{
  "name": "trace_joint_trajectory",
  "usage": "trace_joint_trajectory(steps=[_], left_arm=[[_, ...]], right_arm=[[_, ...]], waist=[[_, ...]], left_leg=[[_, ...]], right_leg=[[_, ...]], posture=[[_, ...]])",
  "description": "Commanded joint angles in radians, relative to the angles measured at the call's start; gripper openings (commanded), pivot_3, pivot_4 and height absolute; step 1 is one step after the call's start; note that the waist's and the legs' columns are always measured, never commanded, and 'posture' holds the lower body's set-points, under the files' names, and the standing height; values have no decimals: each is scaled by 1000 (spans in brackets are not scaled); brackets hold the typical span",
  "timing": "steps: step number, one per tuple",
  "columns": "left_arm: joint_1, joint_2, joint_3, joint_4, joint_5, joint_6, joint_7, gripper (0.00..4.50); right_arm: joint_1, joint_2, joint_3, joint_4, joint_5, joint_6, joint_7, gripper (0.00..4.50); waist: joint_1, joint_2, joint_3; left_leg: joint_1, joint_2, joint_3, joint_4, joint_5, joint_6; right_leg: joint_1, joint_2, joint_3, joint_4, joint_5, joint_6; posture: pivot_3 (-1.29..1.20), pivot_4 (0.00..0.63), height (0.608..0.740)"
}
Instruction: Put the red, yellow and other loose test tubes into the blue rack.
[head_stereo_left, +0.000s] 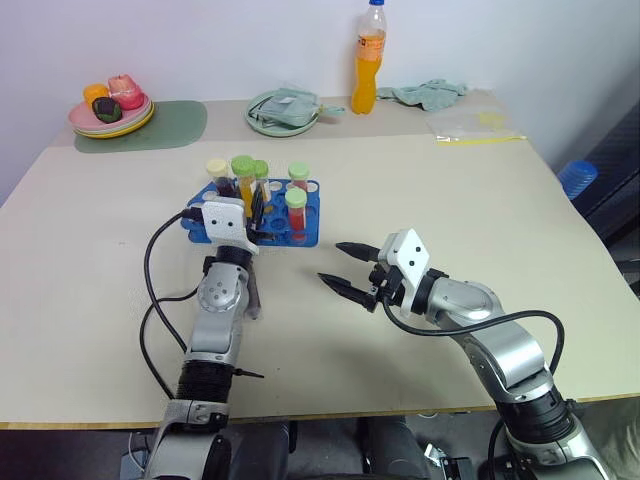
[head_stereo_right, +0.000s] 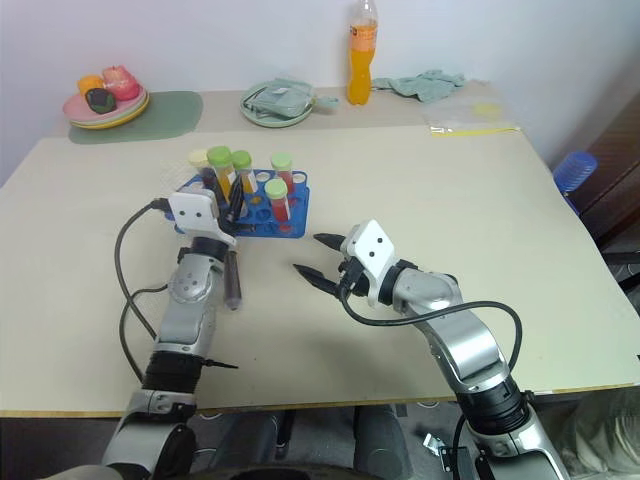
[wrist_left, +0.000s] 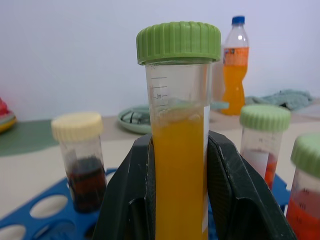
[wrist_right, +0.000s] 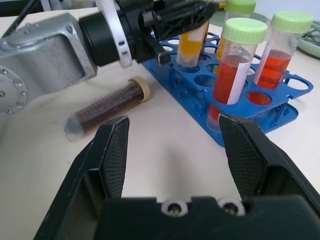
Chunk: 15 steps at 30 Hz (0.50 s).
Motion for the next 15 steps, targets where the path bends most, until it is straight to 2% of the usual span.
trace_joint_trajectory(steps=[1,15], left_arm=[[-20,5,-4,-6,14,11,2,785],[-44,-23,3,81,-2,-55,-6,785]], right_arm=[[-8,0,-25,-38,14,-5,-1,3172],[-7,5,-19,-35,12,-3,-4,3172]], waist=[[0,0,0],[0,0,0]], left_leg=[[0,0,0,0,0,0],[0,0,0,0,0,0]], right_leg=[[0,0,0,0,0,0],[0,0,0,0,0,0]], posture=[[0,150,740],[0,150,740]])
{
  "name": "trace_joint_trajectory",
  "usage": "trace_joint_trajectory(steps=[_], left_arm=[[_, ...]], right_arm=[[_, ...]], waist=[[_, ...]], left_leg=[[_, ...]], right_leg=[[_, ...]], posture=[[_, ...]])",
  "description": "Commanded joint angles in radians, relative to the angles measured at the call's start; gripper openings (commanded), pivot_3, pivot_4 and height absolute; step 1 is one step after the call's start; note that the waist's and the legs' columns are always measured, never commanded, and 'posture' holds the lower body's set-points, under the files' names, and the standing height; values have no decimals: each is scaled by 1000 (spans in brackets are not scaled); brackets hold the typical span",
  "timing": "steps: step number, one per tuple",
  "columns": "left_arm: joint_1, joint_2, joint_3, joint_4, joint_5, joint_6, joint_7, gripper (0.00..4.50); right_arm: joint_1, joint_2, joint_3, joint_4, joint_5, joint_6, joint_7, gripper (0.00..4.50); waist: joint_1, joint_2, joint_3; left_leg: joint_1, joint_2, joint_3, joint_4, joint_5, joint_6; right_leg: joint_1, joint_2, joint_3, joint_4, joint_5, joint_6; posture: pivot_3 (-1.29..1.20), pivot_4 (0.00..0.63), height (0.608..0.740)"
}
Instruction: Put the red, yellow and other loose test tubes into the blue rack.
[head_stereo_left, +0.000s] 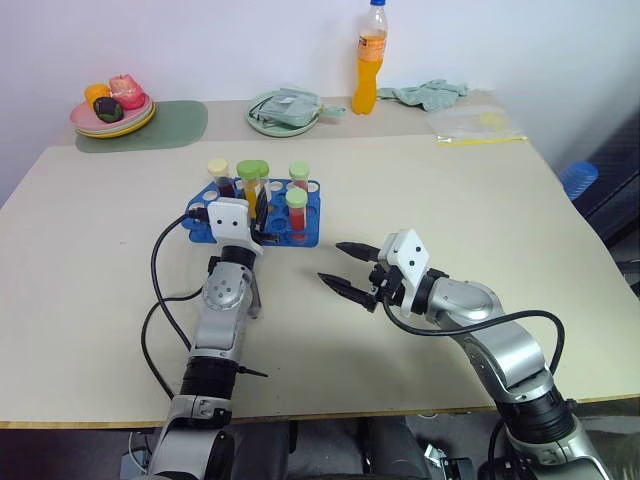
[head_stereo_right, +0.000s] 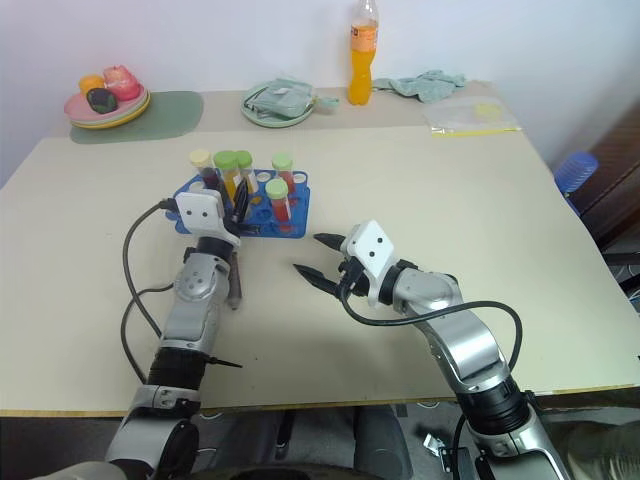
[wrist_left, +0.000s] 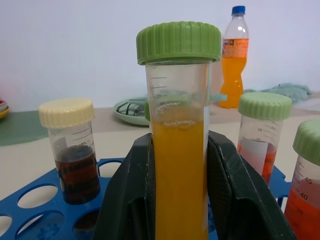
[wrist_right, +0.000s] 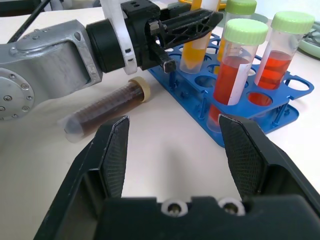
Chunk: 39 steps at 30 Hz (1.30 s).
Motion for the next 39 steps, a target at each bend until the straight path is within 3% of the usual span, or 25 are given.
trace_joint_trajectory(steps=[1,7,13,20,24,28,29,31,34,39], left_arm=[[-29,-6,-1,23,7,-58,1,785],[-28,-5,7,49,-9,-84,-11,785],[14,1,33,-94,-51,-10,-8,3761],[139,88,75,-571,-179,344,-18,3761],[217,204,118,-859,-297,770,21,3761],[277,245,144,-1047,-437,1215,79,3761],[268,248,141,-1081,-458,1328,95,4026],[212,221,154,-1107,-473,1507,132,4453],[94,206,136,-1073,-413,1769,206,4453],[55,203,97,-955,-458,1831,327,4453]], right_arm=[[-7,6,-19,-35,12,-3,-4,3172],[-7,7,-17,-36,11,-1,-7,3172],[-4,3,-18,-41,11,-1,-6,3172],[8,-3,-25,-57,21,9,-5,3172],[8,-6,-25,-48,36,9,12,3172],[-22,0,-10,-15,40,-4,42,3172],[-34,4,-5,-2,38,-9,51,3172],[-51,7,4,15,32,-18,67,3172],[-63,6,9,26,27,-26,84,3172],[-67,-4,2,28,23,-31,97,3172]], waist=[[0,0,0],[1,0,0],[-2,0,0],[-5,0,0],[-5,0,0],[-3,0,0],[-3,0,0],[-2,0,0],[0,0,0],[-7,0,0]], left_leg=[[0,0,0,0,0,0],[0,0,0,1,0,0],[0,0,-1,1,0,0],[0,1,-3,0,0,0],[1,1,-3,0,0,0],[2,1,-3,0,0,1],[2,1,-3,0,0,1],[2,1,-3,0,0,1],[3,1,-3,1,0,0],[7,1,-3,-2,0,0]], right_leg=[[0,0,0,0,0,0],[1,0,0,0,0,0],[0,0,-1,0,0,0],[0,0,0,1,0,0],[0,0,0,1,0,0],[2,0,0,0,0,0],[2,0,0,0,0,0],[2,1,0,1,0,0],[4,1,-2,1,0,0],[5,1,1,0,0,0]], posture=[[0,150,740],[0,150,740],[0,150,740],[0,150,740],[0,150,740],[0,150,740],[0,150,740],[0,150,740],[0,150,740],[0,150,740]])
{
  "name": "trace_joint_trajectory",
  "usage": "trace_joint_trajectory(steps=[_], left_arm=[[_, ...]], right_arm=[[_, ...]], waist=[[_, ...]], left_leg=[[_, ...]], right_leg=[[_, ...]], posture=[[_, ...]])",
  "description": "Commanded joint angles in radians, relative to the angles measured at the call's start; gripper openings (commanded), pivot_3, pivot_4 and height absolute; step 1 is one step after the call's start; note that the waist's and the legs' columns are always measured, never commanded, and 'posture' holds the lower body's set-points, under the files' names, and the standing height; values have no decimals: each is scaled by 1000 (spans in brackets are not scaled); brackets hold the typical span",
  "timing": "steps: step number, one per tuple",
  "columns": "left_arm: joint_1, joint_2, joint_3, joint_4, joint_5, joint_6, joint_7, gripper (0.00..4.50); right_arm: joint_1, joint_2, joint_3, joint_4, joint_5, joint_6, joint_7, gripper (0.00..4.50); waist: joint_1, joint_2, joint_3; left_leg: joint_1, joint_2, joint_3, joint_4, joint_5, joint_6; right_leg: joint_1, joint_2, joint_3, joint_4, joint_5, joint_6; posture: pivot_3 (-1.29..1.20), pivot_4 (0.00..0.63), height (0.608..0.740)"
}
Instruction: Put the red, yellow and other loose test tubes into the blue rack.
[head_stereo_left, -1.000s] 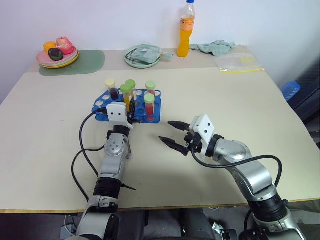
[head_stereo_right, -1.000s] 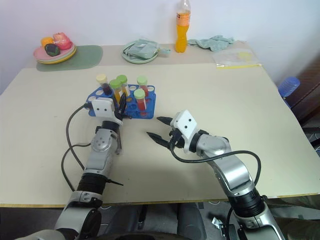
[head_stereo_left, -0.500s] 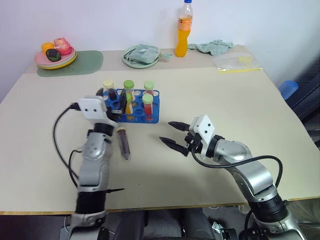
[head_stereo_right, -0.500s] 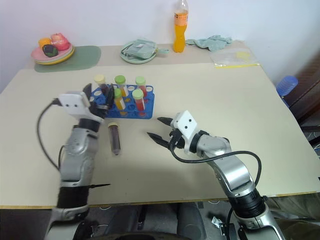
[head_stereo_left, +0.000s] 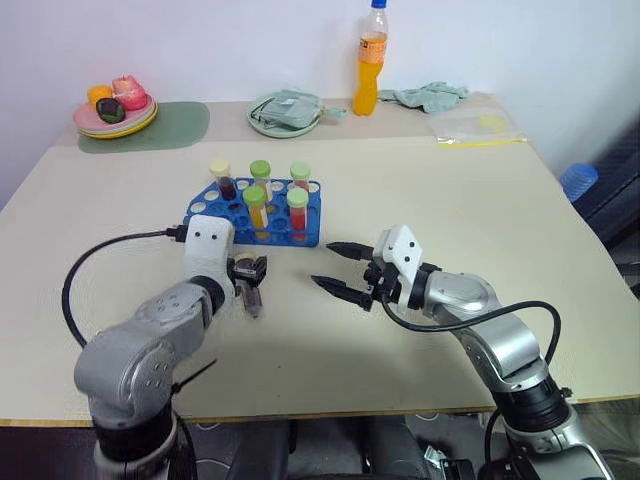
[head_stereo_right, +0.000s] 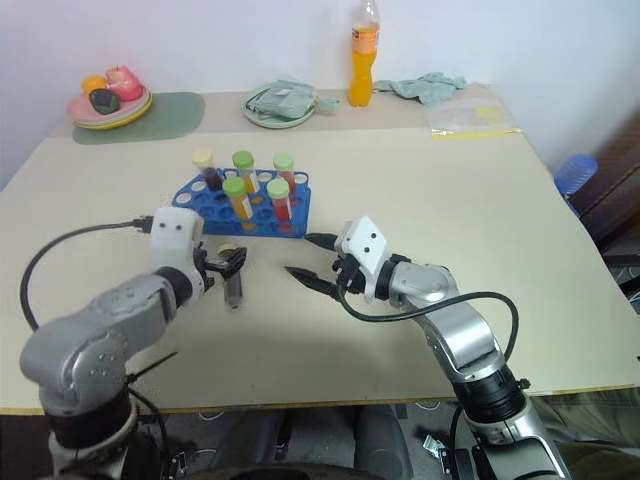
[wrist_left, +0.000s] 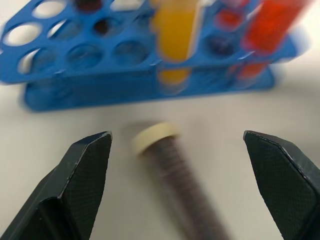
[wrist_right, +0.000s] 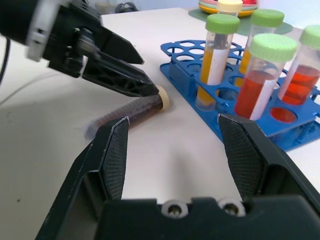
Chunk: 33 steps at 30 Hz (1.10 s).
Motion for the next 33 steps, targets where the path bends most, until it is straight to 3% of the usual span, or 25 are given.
trace_joint_trajectory(steps=[1,8,11,16,20,23,28,33], left_arm=[[-1,1,-17,64,-64,17,82,4453],[-38,-9,38,210,-269,17,276,4453],[-71,17,52,250,-353,17,366,3273],[-119,84,78,253,-386,17,475,869],[-122,133,94,169,-363,17,420,869],[-35,266,34,35,-304,-95,284,869],[159,283,55,-62,-108,-510,150,869],[118,184,0,201,173,-1028,120,869]], right_arm=[[-9,-3,-11,-21,4,-20,6,3172],[15,6,-8,-51,4,-2,-23,3172],[20,7,-9,-56,3,2,-33,3172],[22,6,-6,-56,4,1,-38,3172],[17,6,-6,-45,5,-7,-33,3172],[11,9,-3,-36,4,-13,-28,3172],[1,17,-5,-19,9,-16,-20,3172],[-18,42,8,6,3,-24,-16,3172]], waist=[[3,0,0],[10,0,0],[9,0,0],[3,0,0],[7,0,0],[5,0,0],[8,0,0],[29,0,0]], left_leg=[[0,0,0,0,0,0],[0,0,-1,0,0,0],[1,0,-1,1,0,0],[1,0,0,0,0,0],[1,0,0,0,0,0],[1,0,0,0,0,0],[1,1,3,-3,0,-1],[1,0,4,-2,0,0]], right_leg=[[0,0,0,0,0,0],[1,-1,0,0,0,0],[2,-1,0,0,0,0],[0,-1,1,0,0,0],[0,-1,1,0,0,0],[0,-1,1,0,0,0],[-1,-1,3,-1,0,-1],[3,-1,1,-7,1,-2]], posture=[[0,150,740],[0,150,740],[0,150,740],[0,150,740],[0,150,740],[0,150,740],[0,150,740],[0,150,740]])
